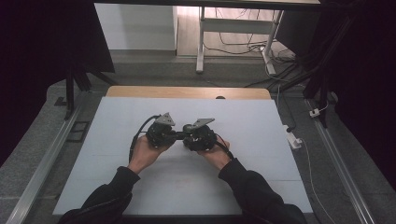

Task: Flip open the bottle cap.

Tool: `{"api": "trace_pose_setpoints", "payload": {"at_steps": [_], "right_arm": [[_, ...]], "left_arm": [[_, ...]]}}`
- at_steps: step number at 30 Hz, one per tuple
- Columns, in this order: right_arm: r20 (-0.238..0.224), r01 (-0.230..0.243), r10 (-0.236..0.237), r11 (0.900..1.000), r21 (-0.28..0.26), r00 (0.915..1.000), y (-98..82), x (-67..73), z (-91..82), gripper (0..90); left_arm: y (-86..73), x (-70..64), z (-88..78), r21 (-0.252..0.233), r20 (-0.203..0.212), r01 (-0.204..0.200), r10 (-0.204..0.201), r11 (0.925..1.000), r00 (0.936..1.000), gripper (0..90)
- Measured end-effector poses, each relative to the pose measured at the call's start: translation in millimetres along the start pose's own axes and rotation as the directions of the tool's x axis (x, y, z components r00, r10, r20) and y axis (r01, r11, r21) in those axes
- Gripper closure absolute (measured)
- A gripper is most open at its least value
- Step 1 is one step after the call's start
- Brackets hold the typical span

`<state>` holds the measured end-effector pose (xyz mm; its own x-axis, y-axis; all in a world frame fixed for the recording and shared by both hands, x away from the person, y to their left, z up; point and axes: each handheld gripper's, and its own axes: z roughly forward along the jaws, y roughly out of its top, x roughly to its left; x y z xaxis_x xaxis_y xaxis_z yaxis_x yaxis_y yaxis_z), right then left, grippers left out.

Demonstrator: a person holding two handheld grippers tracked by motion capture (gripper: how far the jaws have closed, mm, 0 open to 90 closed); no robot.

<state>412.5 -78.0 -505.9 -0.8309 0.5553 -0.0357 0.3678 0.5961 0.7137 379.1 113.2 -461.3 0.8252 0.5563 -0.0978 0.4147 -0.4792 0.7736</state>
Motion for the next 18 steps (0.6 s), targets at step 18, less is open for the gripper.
{"api": "trace_pose_setpoints", "payload": {"at_steps": [18], "right_arm": [[0.006, 0.009, -0.009, 1.0, -0.002, 0.9999, -0.7, 0.2, 0.2, 52.3]], "left_arm": [[11.9, 13.0, -6.7, -0.058, -0.034, 0.064, -0.067, 0.9963, 0.9972, 89.0]]}}
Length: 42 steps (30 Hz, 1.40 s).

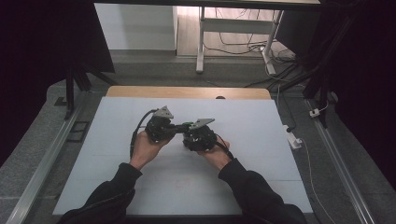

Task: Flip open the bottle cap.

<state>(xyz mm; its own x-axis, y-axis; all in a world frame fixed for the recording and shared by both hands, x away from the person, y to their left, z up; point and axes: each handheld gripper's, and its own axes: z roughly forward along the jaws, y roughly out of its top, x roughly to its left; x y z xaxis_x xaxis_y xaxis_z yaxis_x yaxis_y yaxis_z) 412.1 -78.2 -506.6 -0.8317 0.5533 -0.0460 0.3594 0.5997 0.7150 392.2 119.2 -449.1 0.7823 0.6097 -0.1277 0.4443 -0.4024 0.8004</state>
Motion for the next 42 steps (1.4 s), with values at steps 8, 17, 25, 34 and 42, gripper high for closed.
{"api": "trace_pose_setpoints", "payload": {"at_steps": [8, 17, 25, 34, 42], "right_arm": [[0.003, 0.007, -0.007, 1.0, 0.002, 1.0, 0.0, 0.5, -0.2, 52.2], [0.004, 0.004, -0.004, 1.0, 0.003, 1.0, 0.6, 0.4, 0.1, 52.0], [0.005, -0.001, 0.001, 1.0, 0.003, 1.0, 0.7, 0.7, 0.0, 51.5], [-0.004, -0.002, 0.002, 1.0, -0.001, 1.0, 0.2, -0.1, -2.8, 46.5], [-0.043, -0.041, 0.041, 0.999, -0.009, 0.9982, 0.6, -2.3, -10.4, 38.4]], "left_arm": [[0.7, 17.8, 3.9, 0.007, -0.033, 0.049, -0.049, 0.9988, 0.9983, 88.9], [-1.2, 14.6, 0.8, 0.02, -0.04, 0.022, -0.021, 0.9996, 0.999, 87.6], [-3.3, 13.7, -5.1, 0.013, -0.028, 0.032, -0.031, 0.9994, 0.9991, 78.5], [-6.1, 10.2, -10.2, 0.027, -0.034, 0.027, -0.026, 0.9993, 0.9991, 65.6], [-11.9, 6.9, -17.7, 0.037, -0.038, 0.026, -0.025, 0.999, 0.999, 54.7]]}}
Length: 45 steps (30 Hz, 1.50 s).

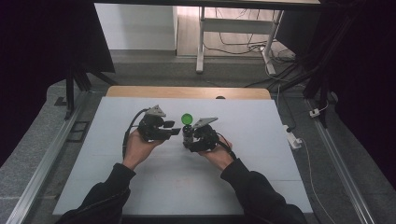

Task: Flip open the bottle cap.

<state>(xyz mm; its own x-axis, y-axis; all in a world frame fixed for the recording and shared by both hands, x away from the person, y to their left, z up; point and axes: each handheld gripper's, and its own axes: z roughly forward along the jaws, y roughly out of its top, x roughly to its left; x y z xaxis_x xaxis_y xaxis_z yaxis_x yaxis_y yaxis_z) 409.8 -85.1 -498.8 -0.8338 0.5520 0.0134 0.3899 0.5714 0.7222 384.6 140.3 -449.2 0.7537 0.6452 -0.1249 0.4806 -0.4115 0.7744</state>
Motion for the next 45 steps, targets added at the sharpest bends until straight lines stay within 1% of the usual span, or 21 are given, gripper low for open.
{"api": "trace_pose_setpoints", "payload": {"at_steps": [4, 11, 12, 14, 15, 18, 19, 21, 22, 26, 30, 32, 35, 37, 39, 43, 45], "right_arm": [[-0.005, 0.003, -0.003, 1.0, -0.007, 1.0, 0.0, 0.6, -5.8, 35.7], [-0.029, -0.033, 0.032, 0.999, -0.025, 0.999, -1.2, -0.9, -20.4, 29.5], [-0.033, -0.043, 0.042, 0.999, -0.027, 0.9986, -1.5, -1.5, -22.2, 28.5], [-0.04, -0.052, 0.051, 0.998, -0.03, 0.9979, -2.5, -3.1, -25.2, 27.3], [-0.033, -0.057, 0.056, 0.998, -0.031, 0.9979, -3.0, -2.9, -26.3, 26.3], [-0.034, -0.046, 0.045, 0.999, -0.02, 0.9984, -4.5, -3.2, -29.0, 23.8], [-0.038, -0.051, 0.05, 0.999, -0.018, 0.998, -4.9, -2.9, -29.9, 22.4], [-0.044, -0.047, 0.046, 0.999, -0.013, 0.9979, -5.6, -2.3, -31.5, 19.5], [-0.045, -0.043, 0.043, 0.999, -0.014, 0.9981, -5.9, -1.6, -32.6, 17.9], [-0.052, -0.038, 0.038, 0.999, -0.009, 0.9979, -6.1, 1.3, -36.2, 12.3], [-0.061, -0.035, 0.034, 0.999, -0.009, 0.9976, -6.5, 3.6, -40.5, 7.6], [-0.072, -0.042, 0.041, 0.999, -0.009, 0.9966, -6.6, 4.4, -42.9, 4.4], [-0.087, -0.045, 0.044, 0.999, -0.011, 0.9952, -7.2, 5.7, -46.1, 3.0], [-0.105, -0.052, 0.051, 0.999, -0.007, 0.9932, -8.0, 6.6, -47.9, 1.3], [-0.123, -0.059, 0.058, 0.998, -0.005, 0.9907, -8.8, 7.7, -50.3, 0.6], [-0.142, -0.051, 0.049, 0.999, -0.008, 0.9887, -11.3, 11.3, -58.0, 0.6], [-0.139, -0.051, 0.05, 0.999, -0.007, 0.989, -13.5, 12.8, -62.4, 0.6]], "left_arm": [[-2.9, -0.1, -4.3, -0.005, 0.011, 0.015, -0.014, 0.9999, 0.9998, 48.5], [-7.5, -3.7, -10.0, -0.001, 0.043, 0.023, -0.023, 0.9997, 0.9988, 33.8], [-8.3, -4.5, -10.7, 0.001, 0.04, 0.018, -0.018, 0.9998, 0.999, 31.5], [-10.1, -6.7, -11.8, 0.004, 0.021, 0.014, -0.014, 0.9999, 0.9997, 24.8], [-11.0, -7.5, -12.6, 0.008, 0.021, 0.013, -0.013, 0.9999, 0.9997, 22.2], [-13.4, -8.9, -15.0, 0.01, 0.021, 0.02, -0.02, 0.9997, 0.9996, 16.8], [-14.0, -9.5, -15.5, 0.01, 0.021, 0.023, -0.023, 0.9997, 0.9995, 15.9], [-15.4, -11.0, -16.5, 0.017, 0.015, 0.025, -0.025, 0.9995, 0.9996, 14.5], [-16.4, -11.9, -17.0, 0.022, 0.02, 0.024, -0.024, 0.9995, 0.9995, 13.1], [-21.1, -16.3, -20.1, 0.041, 0.024, 0.009, -0.01, 0.9991, 0.9997, 8.8], [-26.4, -19.8, -25.4, 0.046, 0.034, 0.008, -0.009, 0.9989, 0.9994, 4.7], [-29.0, -21.5, -28.1, 0.052, 0.038, -0.001, -0.001, 0.9987, 0.9993, 1.7], [-33.3, -24.9, -32.1, 0.05, 0.037, -0.008, 0.007, 0.9987, 0.9993, 0.0], [-35.9, -26.5, -34.8, 0.05, 0.046, -0.008, 0.006, 0.9987, 0.9989, 0.0], [-38.3, -28.6, -37.7, 0.047, 0.05, -0.018, 0.016, 0.9987, 0.9986, 0.0], [-43.1, -32.6, -44.1, 0.035, 0.046, -0.021, 0.02, 0.9992, 0.9988, 0.0], [-45.3, -33.5, -47.9, 0.027, 0.048, -0.017, 0.016, 0.9995, 0.9987, 0.0]]}}
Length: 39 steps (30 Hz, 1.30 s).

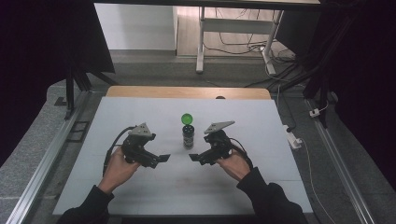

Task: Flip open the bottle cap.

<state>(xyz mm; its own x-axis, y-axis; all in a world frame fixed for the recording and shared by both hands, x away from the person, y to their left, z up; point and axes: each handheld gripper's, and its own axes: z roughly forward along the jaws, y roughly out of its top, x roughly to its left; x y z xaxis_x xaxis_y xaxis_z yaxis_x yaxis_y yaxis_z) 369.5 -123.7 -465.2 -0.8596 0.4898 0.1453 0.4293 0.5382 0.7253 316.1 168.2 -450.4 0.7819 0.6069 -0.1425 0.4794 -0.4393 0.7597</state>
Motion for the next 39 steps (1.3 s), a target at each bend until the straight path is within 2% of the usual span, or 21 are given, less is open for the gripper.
{"api": "trace_pose_setpoints", "payload": {"at_steps": [4, 9, 12, 21, 26, 33, 39], "right_arm": [[0.014, 0.003, -0.004, 1.0, 0.02, 0.9999, -4.2, 2.1, -6.8, 0.6], [0.008, -0.022, 0.022, 1.0, 0.004, 0.9997, -8.6, 5.6, -13.9, 0.0], [0.023, -0.015, 0.015, 1.0, -0.011, 0.9996, -11.3, 9.1, -20.6, 0.0], [0.074, -0.004, 0.007, 0.999, -0.037, 0.9973, -28.0, 16.6, -47.0, 0.0], [0.113, -0.006, 0.012, 0.999, -0.051, 0.9935, -38.9, 16.6, -63.2, 0.0], [0.155, -0.035, 0.046, 0.997, -0.072, 0.9868, -55.5, 14.8, -86.4, 0.0], [0.197, -0.065, 0.08, 0.995, -0.082, 0.9772, -73.9, 13.7, -105.8, 0.0]], "left_arm": [[-5.0, -2.8, -7.7, -0.018, -0.012, 0.006, -0.006, 0.9998, 0.9999, 0.0], [-12.9, -6.6, -16.9, -0.041, -0.011, 0.019, -0.019, 0.999, 0.9997, 0.0], [-18.8, -8.9, -22.5, -0.047, -0.009, 0.026, -0.027, 0.9985, 0.9996, 0.0], [-40.1, -11.8, -43.6, -0.08, 0.006, 0.092, -0.092, 0.9925, 0.9957, 0.0], [-53.6, -13.5, -53.9, -0.076, -0.004, 0.115, -0.116, 0.9904, 0.9932, 0.0], [-74.5, -17.4, -69.6, -0.067, -0.018, 0.148, -0.15, 0.9867, 0.9886, 0.0], [-93.2, -21.2, -84.5, -0.077, -0.053, 0.181, -0.185, 0.9806, 0.9813, 0.0]]}}
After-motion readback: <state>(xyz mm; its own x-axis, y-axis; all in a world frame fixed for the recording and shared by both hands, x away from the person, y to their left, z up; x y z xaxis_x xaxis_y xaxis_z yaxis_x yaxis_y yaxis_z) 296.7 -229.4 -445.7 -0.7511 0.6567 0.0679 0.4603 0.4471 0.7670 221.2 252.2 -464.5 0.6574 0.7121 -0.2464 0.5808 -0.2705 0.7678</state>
